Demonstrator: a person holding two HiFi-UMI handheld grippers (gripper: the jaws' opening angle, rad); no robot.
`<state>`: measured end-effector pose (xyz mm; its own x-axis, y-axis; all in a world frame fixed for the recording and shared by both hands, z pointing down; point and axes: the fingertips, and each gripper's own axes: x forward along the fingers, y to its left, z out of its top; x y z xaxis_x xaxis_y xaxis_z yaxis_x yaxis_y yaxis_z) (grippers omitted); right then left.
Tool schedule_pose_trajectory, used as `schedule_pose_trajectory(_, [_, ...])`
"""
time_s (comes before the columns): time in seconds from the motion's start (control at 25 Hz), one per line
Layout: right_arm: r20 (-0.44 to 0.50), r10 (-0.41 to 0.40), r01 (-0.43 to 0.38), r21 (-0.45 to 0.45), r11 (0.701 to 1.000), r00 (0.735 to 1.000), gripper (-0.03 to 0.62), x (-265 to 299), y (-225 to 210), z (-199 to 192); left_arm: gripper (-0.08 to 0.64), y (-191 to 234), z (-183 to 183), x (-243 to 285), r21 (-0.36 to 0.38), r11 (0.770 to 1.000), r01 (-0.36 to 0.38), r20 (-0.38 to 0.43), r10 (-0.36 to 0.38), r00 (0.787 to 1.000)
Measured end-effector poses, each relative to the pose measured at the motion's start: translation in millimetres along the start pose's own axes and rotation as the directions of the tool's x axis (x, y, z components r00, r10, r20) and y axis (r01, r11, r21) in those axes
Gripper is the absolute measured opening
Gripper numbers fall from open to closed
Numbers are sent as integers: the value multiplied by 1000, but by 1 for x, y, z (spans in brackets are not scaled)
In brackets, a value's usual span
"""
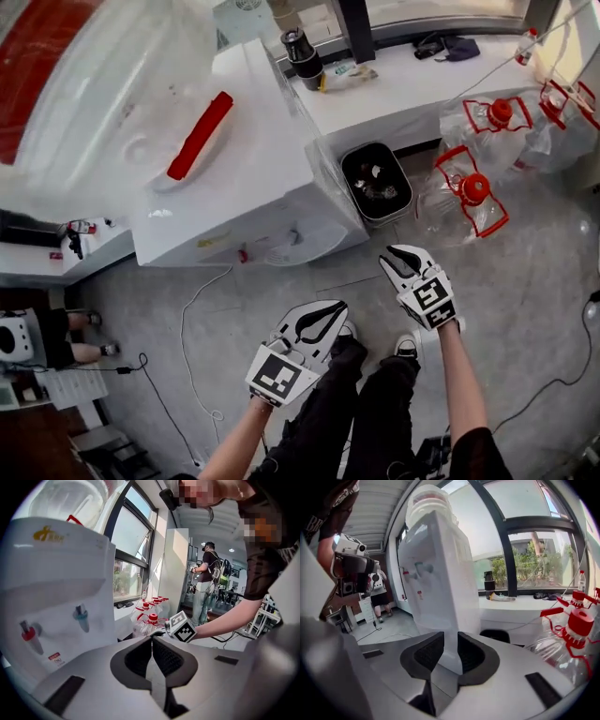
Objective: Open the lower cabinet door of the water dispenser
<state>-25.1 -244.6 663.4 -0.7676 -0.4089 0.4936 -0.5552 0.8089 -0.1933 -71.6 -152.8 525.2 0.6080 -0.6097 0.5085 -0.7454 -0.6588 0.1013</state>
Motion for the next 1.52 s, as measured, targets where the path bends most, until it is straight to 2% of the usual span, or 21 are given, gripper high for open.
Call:
schedule_pose_trajectory(0.24, [-10,48,-49,-64,997,999,191,82,-26,-43,20,37,-60,43,1,999,-38,-30,38,999])
schedule_pose_trajectory(0.44, [-99,120,-140,-224,965,988,281,141,-24,-63,20,63,-82,54,-3,997,-72,-30,71,997])
schedule_pose_trajectory(0.56, [-110,127,-151,-246,957,986,282,159,-27,-63,20,69,-92,54,3,997,-74,-46,74,996])
schedule_pose_trajectory(0.72, [-131,145,-176,-273,946,981,291,166,-27,-63,20,72,-100,52,-26,996,-85,-39,83,996])
schedule_pose_trajectory(0.88, [-149,128,-162,-246,956,981,262,168,-23,-61,20,73,-109,49,-56,993,-103,-50,101,994])
schedule_pose_trajectory(1.16, [-171,75,-109,-202,973,982,267,165,-22,-64,20,64,-98,44,-69,993,-94,-39,91,995])
schedule_pose_trajectory(1.36, [-179,98,-129,-172,977,979,267,143,-6,-79,20,60,-94,31,-75,992,-101,-49,97,994])
schedule_pose_trajectory(1.52, [-217,120,-159,-170,973,969,228,117,11,-97,20,49,-94,22,-74,992,-103,-65,98,993])
